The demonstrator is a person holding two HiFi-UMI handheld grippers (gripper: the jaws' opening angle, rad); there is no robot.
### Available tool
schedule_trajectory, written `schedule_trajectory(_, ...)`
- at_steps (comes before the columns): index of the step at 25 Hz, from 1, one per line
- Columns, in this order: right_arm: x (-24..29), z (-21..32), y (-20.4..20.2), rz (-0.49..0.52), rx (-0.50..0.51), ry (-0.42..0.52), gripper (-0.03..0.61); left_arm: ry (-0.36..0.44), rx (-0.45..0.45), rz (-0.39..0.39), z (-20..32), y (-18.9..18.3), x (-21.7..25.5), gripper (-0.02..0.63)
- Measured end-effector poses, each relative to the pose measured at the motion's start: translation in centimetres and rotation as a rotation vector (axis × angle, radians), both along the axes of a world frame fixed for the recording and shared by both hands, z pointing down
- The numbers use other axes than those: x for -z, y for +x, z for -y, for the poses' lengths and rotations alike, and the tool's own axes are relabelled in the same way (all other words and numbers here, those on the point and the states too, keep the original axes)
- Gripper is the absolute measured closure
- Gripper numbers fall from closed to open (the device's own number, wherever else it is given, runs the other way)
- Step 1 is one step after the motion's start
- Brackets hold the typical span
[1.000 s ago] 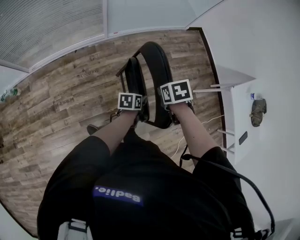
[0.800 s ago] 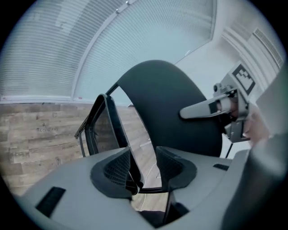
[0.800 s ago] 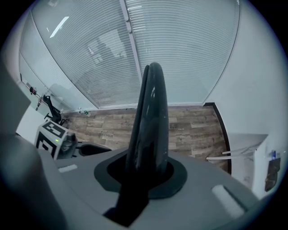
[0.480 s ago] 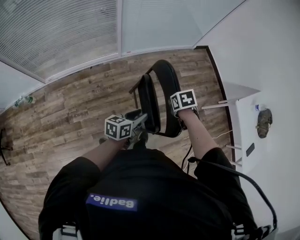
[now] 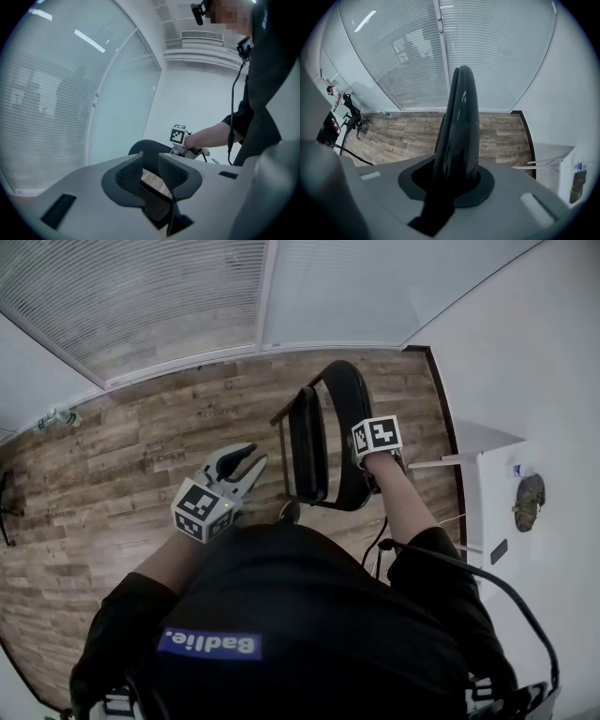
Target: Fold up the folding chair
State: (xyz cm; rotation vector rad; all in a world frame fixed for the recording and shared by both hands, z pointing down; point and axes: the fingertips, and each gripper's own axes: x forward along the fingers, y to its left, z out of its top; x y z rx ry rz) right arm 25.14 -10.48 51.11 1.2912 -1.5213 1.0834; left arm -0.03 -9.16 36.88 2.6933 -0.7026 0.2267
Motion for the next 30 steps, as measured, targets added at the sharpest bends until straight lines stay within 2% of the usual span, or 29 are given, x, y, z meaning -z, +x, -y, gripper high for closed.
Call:
schedule_trajectory(3, 0.1, -0.1, -0.1, -0.004, -0.002, -0.001, 0.508, 0.093, 0.027, 0.023, 0.1, -1.9, 2.2, 0.525)
schedule_trajectory(10, 0.2, -0.4, -0.2, -0.009, -0.004, -0.004, 0.508, 0.221, 0.091, 0.037, 0.9, -4.4, 5.7, 0.586)
schedule_trajectory(13, 0.2, -0.4, 0.0, -0.011, -0.007, -0.007, 0.508, 0.23, 0.111, 0.033, 1.7, -4.8, 6.4, 0.607)
schedule_trajectory(30, 0.3, -0.3, -0.2, -0.02, -0.004, -0.013, 0.514, 0.176, 0.106, 0.029, 1.5, -4.1, 4.6, 0.609)
